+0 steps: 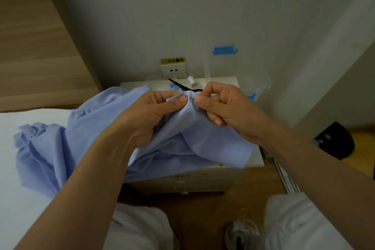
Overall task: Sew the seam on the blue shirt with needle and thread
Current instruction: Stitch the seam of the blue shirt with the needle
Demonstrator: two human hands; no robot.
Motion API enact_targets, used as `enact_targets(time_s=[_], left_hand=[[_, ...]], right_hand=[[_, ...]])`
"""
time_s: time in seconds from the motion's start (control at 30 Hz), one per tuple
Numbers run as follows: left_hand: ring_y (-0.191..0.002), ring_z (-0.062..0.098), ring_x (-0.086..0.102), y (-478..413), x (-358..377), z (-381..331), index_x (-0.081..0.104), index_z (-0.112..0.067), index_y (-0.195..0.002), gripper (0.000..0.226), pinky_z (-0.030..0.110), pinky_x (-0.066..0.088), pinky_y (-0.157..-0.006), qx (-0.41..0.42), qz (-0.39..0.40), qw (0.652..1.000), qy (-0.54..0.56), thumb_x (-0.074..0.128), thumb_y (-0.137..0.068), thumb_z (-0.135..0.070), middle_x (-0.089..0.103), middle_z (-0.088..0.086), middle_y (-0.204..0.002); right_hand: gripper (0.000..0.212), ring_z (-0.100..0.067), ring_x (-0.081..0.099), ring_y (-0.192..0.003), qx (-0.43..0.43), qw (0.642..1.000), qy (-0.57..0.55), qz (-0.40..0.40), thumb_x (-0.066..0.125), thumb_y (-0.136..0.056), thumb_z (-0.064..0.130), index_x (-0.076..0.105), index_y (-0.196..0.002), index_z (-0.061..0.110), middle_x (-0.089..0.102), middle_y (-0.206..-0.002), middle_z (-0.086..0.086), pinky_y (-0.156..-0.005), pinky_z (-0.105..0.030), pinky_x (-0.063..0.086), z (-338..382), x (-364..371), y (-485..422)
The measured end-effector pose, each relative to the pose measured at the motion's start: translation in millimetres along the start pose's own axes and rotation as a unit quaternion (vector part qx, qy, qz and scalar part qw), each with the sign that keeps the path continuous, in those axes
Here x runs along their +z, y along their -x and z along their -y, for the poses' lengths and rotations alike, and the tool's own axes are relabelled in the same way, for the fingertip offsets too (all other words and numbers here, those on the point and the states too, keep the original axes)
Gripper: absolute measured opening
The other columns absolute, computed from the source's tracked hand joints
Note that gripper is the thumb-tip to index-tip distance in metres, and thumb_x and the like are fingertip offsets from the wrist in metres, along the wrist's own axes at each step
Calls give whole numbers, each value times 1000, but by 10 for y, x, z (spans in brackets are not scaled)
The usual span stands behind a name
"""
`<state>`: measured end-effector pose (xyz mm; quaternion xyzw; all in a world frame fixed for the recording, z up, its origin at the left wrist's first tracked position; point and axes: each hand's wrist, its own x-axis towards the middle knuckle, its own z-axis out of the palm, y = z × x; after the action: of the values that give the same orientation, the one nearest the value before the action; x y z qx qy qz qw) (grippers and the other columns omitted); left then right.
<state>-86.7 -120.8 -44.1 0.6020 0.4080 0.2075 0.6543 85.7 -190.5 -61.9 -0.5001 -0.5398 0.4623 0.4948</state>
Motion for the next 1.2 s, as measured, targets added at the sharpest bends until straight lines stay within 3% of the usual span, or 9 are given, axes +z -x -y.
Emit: enact_targets(time_s=[0.1, 0.27, 0.37, 0.5, 0.67, 0.83, 1.07, 1.13, 1.2], left_hand=[[-76, 31, 53, -6, 20, 8, 71, -9, -92, 32, 28, 47, -65, 7, 11, 1000, -8, 60, -75, -34, 63, 30, -92], [-86, 31, 47, -17, -11, 2, 77, -15, -84, 31, 36, 37, -71, 8, -12, 1000, -4, 64, -71, -40, 53, 46, -95], [-73, 32, 50, -21, 17, 21, 73, -12, -85, 24, 27, 42, -64, 3, -12, 1000, -19, 61, -78, -32, 62, 28, -81], [-90, 32, 52, -7, 12, 21, 75, -12, -88, 30, 41, 41, -80, 4, -6, 1000, -17, 63, -72, -35, 58, 41, -103], [-79, 20, 65, -45, 35, 53, 71, -7, -97, 27, 25, 54, -73, 10, -2, 999, -34, 61, -82, -27, 71, 19, -92], [-85, 24, 69, -50, 56, 47, 74, -14, -87, 18, 33, 57, -81, 25, -49, 997, -60, 64, -83, -28, 74, 10, -86], [-68, 16, 63, -37, 88, 71, 74, -22, -72, 23, 33, 51, -69, 56, -67, 990, -110, 62, -78, -42, 70, 8, -68], [-65, 21, 59, -52, 63, 80, 74, -24, -65, 31, 34, 48, -64, 76, -93, 985, -123, 59, -90, -31, 68, 17, -68], [-68, 25, 60, -49, 38, 73, 74, -23, -65, 33, 37, 49, -68, 72, -103, 988, -89, 58, -93, -24, 68, 21, -70]], right_hand=[[14, -5, 38, -38, -4, 1000, 7, 8, 56, -95, 17, 54, -83, 9, 48, -41, 4, -43, -15, 34, -9, 14, 12], [14, -14, 54, -55, -25, 999, 11, 19, 43, -100, 2, 56, -102, 5, 64, -61, -4, -56, -23, 47, 0, -47, -28], [15, -19, 55, -61, -45, 997, 28, 51, 42, -101, 4, 48, -114, -1, 64, -65, -3, -61, -27, 47, 11, -27, -2], [18, -16, 53, -57, -50, 997, 27, 45, 43, -101, 6, 44, -117, -3, 62, -62, -2, -59, -24, 47, -1, -24, -16], [13, -14, 60, -68, -72, 993, 98, 3, 54, -98, 16, 51, -109, 10, 65, -71, -1, -68, -24, 50, -67, -38, -32], [9, -2, 54, -85, -220, 940, 245, -84, 67, -89, 17, 65, -98, 12, 61, -92, 0, -77, -11, 38, -86, 1, -58], [13, -19, 52, -91, -345, 875, 322, -111, 64, -88, 21, 71, -85, 10, 58, -93, -8, -83, -37, 43, -75, 78, -64], [10, -20, 56, -91, -363, 887, 279, -64, 64, -89, 15, 70, -86, 7, 63, -92, -8, -86, -36, 45, -9, 142, -23], [4, -21, 65, -91, -262, 950, 161, 44, 62, -92, 8, 65, -91, 6, 68, -90, -8, -88, -39, 51, 50, 160, 33]])
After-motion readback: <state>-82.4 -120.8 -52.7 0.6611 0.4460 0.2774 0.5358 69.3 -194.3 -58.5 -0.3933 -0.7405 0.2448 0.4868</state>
